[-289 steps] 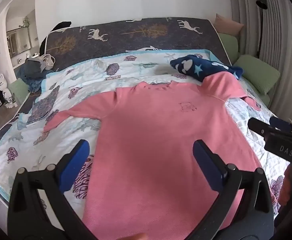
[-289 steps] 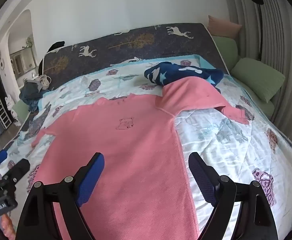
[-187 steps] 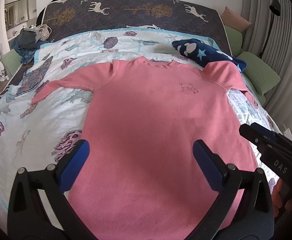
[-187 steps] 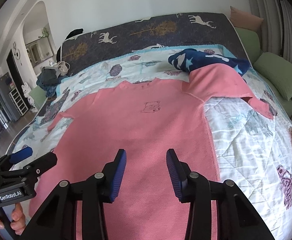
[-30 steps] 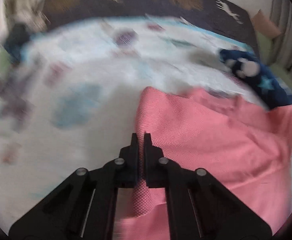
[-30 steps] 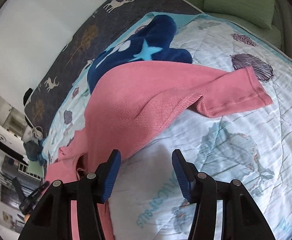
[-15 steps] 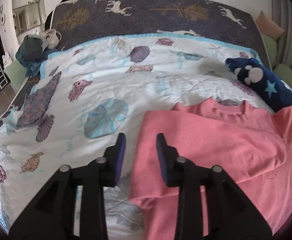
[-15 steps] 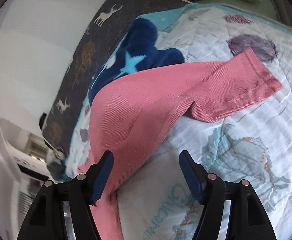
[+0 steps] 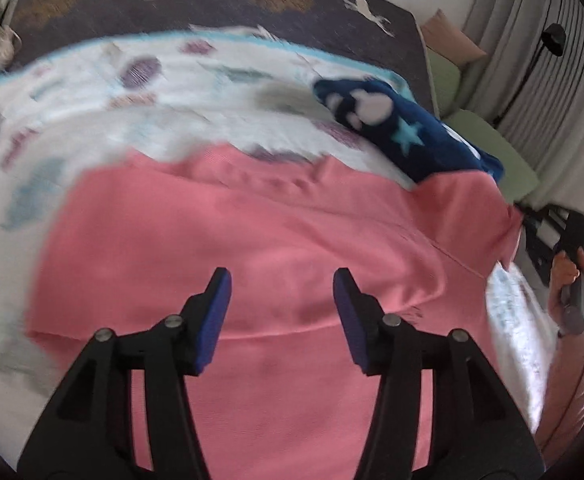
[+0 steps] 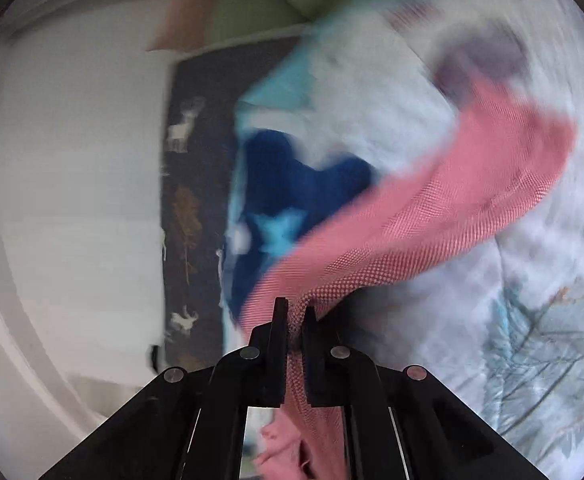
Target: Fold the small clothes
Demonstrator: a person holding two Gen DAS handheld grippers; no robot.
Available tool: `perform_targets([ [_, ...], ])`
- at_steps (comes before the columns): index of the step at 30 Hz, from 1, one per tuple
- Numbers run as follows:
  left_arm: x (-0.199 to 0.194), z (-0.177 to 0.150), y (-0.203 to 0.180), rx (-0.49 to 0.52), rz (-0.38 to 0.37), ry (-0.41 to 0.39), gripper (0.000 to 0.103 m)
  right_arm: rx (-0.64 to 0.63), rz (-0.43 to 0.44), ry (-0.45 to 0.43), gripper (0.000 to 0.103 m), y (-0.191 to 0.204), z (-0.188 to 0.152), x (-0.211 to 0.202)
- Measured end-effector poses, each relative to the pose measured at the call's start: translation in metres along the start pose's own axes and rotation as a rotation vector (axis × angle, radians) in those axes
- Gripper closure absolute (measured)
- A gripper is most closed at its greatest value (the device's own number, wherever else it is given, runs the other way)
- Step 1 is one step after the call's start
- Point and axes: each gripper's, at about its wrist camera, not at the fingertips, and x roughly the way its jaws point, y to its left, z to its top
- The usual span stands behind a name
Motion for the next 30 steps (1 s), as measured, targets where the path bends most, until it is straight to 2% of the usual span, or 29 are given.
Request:
perform_targets([
  [2, 0.014, -0.004, -0.011, 0.003, -0.022, 0.030, 0.049, -0.200, -0.019, -0.044, 0.097, 0.045, -0.015, -0.006],
  [5, 0.024, -0.010, -0.017, -0.001, -0.028, 0.062, 0.049, -0.703, -0.035, -0.045, 0.096, 0.137, -0.080, 0.001],
  [6, 0.023, -0.012, -0.015, -0.010, -0.030, 0.061, 0.049, -0.903, -0.046, -0.017, 0.094, 0.162, -0.114, 0.009],
  [8, 0.014, -0.015, -0.004, -0.045, -0.023, 0.048, 0.048, -1.323, -0.087, 0.100, 0.093, 0.190, -0.202, 0.033],
  [10, -0.002, -0.022, 0.017, -0.101, -0.007, 0.026, 0.045, -1.623, -0.116, 0.203, 0.090, 0.179, -0.272, 0.046],
  [12, -0.018, -0.032, 0.042, -0.155, 0.030, 0.012, 0.043, -1.905, -0.152, 0.278, 0.086, 0.145, -0.335, 0.048],
  [13, -0.023, -0.037, 0.053, -0.168, 0.050, 0.015, 0.043, -2.016, -0.172, 0.307, 0.080, 0.123, -0.357, 0.045],
  [14, -0.031, -0.042, 0.063, -0.175, 0.072, 0.017, 0.043, -2.079, -0.198, 0.338, 0.076, 0.103, -0.370, 0.042],
  [16, -0.040, -0.046, 0.071, -0.176, 0.098, 0.014, 0.043, -2.157, -0.259, 0.381, 0.057, 0.074, -0.382, 0.036],
  [18, -0.049, -0.046, 0.069, -0.156, 0.097, -0.004, 0.043, -2.180, -0.274, 0.346, 0.057, 0.059, -0.386, 0.021],
  [20, -0.055, -0.043, 0.056, -0.110, 0.086, -0.030, 0.043, -2.089, -0.257, 0.367, 0.055, 0.060, -0.371, 0.002],
  [22, -0.059, -0.038, 0.035, -0.038, 0.070, -0.053, 0.043, -1.910, -0.196, 0.425, 0.043, 0.067, -0.350, -0.016],
  [24, -0.056, -0.035, 0.005, 0.063, 0.032, -0.062, 0.043, -1.718, -0.137, 0.439, 0.041, 0.071, -0.316, -0.035],
  [27, -0.047, -0.030, -0.049, 0.249, -0.002, -0.070, 0.043, -1.458, -0.162, 0.409, 0.041, 0.078, -0.265, -0.040],
  [30, -0.032, -0.028, -0.106, 0.437, -0.034, -0.073, 0.043, -1.099, -0.215, 0.373, 0.041, 0.066, -0.200, -0.039],
])
